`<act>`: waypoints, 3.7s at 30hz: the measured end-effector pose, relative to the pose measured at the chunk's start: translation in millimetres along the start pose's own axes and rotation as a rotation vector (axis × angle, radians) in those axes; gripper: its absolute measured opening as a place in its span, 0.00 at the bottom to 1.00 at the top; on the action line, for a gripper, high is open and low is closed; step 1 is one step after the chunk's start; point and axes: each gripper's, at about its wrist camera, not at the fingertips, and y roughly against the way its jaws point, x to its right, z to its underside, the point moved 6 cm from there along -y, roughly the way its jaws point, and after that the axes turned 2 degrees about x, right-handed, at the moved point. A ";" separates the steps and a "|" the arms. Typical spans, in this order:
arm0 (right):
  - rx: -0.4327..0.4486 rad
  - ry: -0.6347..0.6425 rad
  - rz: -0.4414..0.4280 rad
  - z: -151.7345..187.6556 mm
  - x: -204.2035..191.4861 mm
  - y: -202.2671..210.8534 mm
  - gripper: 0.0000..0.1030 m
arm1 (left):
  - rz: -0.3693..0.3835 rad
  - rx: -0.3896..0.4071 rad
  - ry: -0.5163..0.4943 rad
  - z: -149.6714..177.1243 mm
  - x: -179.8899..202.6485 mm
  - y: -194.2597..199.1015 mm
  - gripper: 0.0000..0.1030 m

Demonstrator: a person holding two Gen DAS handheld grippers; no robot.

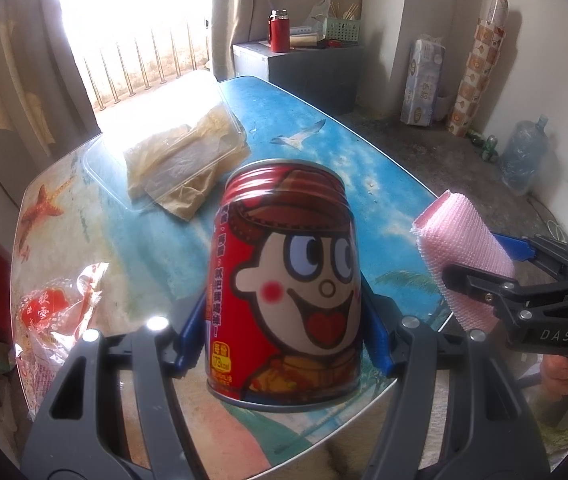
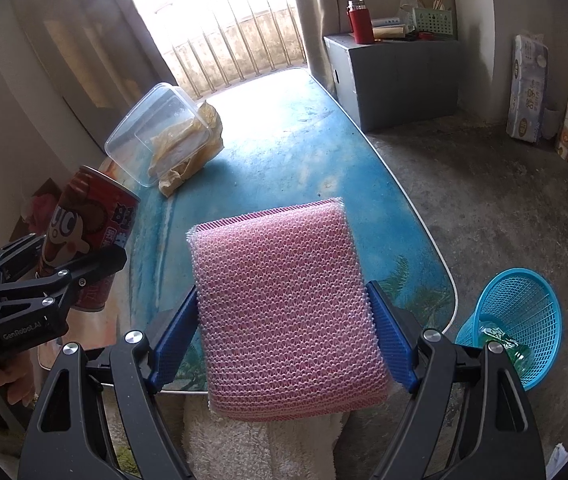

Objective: Collect trash
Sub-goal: 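Carry the red can and pink sponge over the blue wastebasket with both tools, then open both tools to drop the can and sponge into the wastebasket, then bring both empty tools back over the table toward the plastic container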

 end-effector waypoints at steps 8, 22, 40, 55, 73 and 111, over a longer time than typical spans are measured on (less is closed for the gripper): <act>0.029 -0.054 0.000 6.4 20.7 14.1 0.77 | 0.035 0.005 -0.018 -4.9 18.9 -0.8 0.60; 0.113 -0.190 0.081 22.2 92.9 61.6 0.76 | 0.120 0.026 -0.116 -23.6 86.9 -4.4 0.60; 0.180 -0.588 0.390 94.6 277.2 137.4 0.76 | 0.545 -0.113 -0.290 -46.8 283.1 -44.3 0.60; -0.005 -0.948 0.240 133.5 403.4 24.5 0.77 | 0.555 -0.516 -0.266 21.6 396.5 -222.3 0.60; -0.034 -1.077 0.304 142.4 493.9 -73.5 0.81 | 0.501 -0.536 -0.137 25.2 412.9 -296.0 0.76; 0.123 -0.478 0.071 25.6 232.6 50.5 0.87 | 0.234 0.068 0.032 20.5 87.5 34.9 0.81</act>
